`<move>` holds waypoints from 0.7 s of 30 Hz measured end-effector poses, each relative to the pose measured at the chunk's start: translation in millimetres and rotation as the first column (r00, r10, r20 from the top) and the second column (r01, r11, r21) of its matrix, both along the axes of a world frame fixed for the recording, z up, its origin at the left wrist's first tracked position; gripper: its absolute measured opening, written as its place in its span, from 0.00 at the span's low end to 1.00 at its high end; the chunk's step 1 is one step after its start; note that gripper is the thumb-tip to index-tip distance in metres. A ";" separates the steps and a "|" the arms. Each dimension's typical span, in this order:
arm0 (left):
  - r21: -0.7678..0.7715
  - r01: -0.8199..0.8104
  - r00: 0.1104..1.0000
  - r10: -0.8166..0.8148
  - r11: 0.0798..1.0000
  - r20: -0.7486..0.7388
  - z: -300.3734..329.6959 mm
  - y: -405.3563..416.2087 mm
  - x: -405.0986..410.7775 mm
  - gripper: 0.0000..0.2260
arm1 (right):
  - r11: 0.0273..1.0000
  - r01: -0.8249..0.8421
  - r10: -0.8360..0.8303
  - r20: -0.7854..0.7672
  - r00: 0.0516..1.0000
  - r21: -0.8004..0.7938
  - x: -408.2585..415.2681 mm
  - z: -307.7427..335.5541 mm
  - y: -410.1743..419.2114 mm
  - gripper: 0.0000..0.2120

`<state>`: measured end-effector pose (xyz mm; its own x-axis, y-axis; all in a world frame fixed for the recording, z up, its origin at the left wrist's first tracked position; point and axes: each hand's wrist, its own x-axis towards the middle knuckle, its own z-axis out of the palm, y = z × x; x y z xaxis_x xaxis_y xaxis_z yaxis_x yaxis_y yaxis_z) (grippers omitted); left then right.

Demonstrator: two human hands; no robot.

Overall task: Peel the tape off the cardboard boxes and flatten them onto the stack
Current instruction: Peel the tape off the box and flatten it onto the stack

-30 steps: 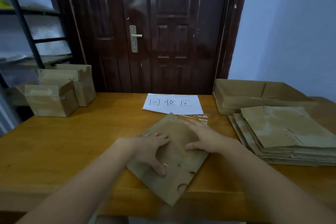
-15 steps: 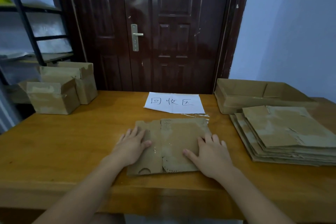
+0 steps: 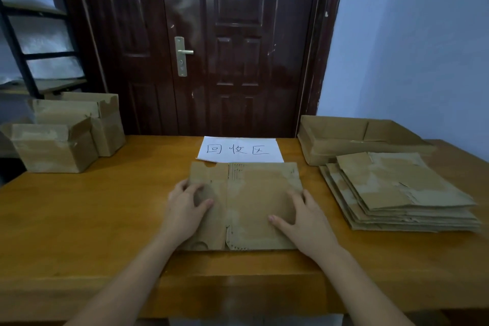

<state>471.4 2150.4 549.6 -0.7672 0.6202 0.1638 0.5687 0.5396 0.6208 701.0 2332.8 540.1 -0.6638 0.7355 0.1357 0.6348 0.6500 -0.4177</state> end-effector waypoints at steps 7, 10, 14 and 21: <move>0.306 0.047 0.998 -0.060 0.951 0.033 45.8 57.2 18.0 0.24 | 0.983 0.095 -0.075 -0.130 0.989 0.159 29.0 77.6 38.8 0.43; 0.377 0.121 0.985 -0.158 0.918 0.068 64.7 103.2 41.4 0.24 | 0.976 0.115 -0.105 -0.064 0.992 0.186 65.0 113.2 77.0 0.44; 0.414 0.240 0.937 -0.321 0.878 0.136 80.7 165.6 88.9 0.26 | 0.969 0.149 -0.155 0.013 0.988 0.196 124.4 140.2 129.5 0.47; 0.407 0.341 0.836 -0.471 0.848 0.282 89.3 241.7 167.9 0.33 | 0.961 0.217 -0.233 0.074 0.970 0.172 209.9 146.1 199.0 0.46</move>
